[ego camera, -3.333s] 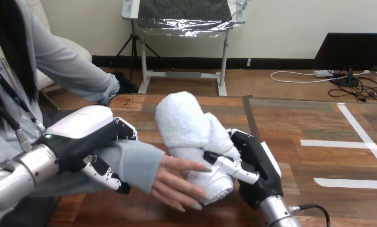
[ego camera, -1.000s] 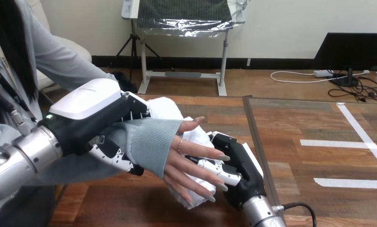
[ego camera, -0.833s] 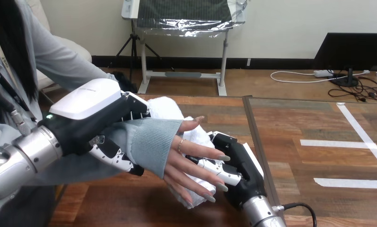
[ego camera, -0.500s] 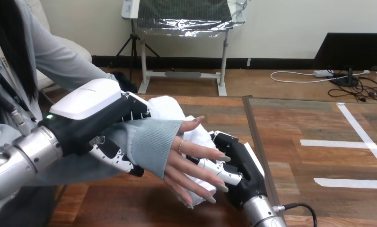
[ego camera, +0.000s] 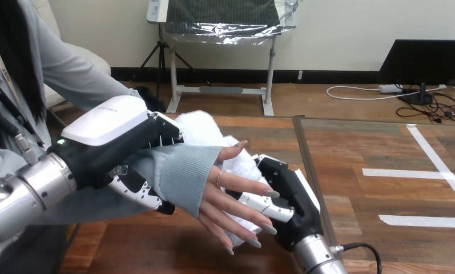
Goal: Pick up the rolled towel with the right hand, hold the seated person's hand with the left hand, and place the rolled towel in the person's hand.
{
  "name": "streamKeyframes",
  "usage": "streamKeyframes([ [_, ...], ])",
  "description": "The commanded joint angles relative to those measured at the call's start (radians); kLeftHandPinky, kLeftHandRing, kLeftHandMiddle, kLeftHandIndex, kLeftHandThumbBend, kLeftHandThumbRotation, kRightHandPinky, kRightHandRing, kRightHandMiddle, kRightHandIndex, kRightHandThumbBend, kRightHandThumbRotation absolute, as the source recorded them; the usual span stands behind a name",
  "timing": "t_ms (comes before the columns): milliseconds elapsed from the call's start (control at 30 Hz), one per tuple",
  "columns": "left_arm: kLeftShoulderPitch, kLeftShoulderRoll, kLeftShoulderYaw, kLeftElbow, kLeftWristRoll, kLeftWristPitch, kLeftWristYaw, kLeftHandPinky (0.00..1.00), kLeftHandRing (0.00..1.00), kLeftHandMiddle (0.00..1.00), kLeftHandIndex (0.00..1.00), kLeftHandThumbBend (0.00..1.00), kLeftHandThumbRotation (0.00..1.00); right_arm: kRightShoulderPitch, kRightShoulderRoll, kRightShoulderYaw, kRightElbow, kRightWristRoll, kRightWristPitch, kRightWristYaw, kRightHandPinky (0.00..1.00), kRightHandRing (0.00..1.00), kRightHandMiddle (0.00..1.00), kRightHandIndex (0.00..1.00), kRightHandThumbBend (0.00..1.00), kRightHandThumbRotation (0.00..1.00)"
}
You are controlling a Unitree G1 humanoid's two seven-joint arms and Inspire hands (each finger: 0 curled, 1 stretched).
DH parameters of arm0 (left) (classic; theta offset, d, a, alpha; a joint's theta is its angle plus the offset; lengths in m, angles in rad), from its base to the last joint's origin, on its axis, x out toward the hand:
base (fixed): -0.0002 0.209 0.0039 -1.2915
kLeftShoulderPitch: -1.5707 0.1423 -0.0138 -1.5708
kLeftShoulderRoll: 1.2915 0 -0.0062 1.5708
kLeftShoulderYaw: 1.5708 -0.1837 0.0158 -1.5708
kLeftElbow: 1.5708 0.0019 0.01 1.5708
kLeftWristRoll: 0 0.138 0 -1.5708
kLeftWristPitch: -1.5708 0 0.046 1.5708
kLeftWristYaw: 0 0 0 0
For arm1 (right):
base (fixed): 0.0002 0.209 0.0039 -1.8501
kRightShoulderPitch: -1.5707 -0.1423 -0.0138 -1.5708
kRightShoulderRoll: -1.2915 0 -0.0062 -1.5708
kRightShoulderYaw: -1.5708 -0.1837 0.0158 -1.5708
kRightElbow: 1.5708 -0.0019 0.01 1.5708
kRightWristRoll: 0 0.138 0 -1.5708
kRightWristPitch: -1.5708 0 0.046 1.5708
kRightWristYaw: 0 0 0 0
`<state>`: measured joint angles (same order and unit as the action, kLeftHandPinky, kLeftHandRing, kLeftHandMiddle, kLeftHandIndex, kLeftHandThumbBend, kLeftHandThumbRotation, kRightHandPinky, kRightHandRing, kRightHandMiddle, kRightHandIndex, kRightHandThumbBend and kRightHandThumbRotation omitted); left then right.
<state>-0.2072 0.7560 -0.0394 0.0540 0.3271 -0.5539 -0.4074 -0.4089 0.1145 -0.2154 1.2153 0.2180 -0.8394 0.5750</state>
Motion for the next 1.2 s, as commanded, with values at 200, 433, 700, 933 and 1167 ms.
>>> streamKeyframes([
  [200, -0.064, -0.020, 0.015, 0.009, -0.012, -0.028, 0.029, 0.33, 0.39, 0.43, 0.45, 0.89, 0.00, -0.028, 0.031, -0.009, -0.152, 0.091, -0.064, 0.103, 0.19, 0.26, 0.39, 0.39, 0.52, 0.00],
  [433, -0.069, -0.023, 0.013, 0.022, -0.013, -0.027, 0.024, 0.34, 0.39, 0.44, 0.45, 0.89, 0.00, 0.030, 0.053, 0.014, -0.260, 0.152, -0.062, 0.174, 0.18, 0.25, 0.37, 0.37, 0.52, 0.00],
  [700, -0.081, -0.023, 0.007, 0.045, -0.015, -0.039, 0.020, 0.34, 0.39, 0.44, 0.46, 0.89, 0.00, 0.115, 0.069, 0.063, -0.419, 0.212, -0.029, 0.243, 0.15, 0.23, 0.35, 0.36, 0.51, 0.00],
  [933, -0.093, -0.023, 0.002, 0.063, -0.017, -0.045, 0.012, 0.34, 0.39, 0.44, 0.45, 0.88, 0.00, 0.196, 0.069, 0.116, -0.565, 0.248, 0.020, 0.273, 0.14, 0.23, 0.35, 0.36, 0.54, 0.00],
  [1167, -0.099, -0.024, 0.002, 0.069, -0.016, -0.039, 0.007, 0.34, 0.39, 0.44, 0.45, 0.88, 0.00, 0.255, 0.057, 0.154, -0.660, 0.242, 0.007, 0.262, 0.14, 0.23, 0.34, 0.34, 0.59, 0.00],
])
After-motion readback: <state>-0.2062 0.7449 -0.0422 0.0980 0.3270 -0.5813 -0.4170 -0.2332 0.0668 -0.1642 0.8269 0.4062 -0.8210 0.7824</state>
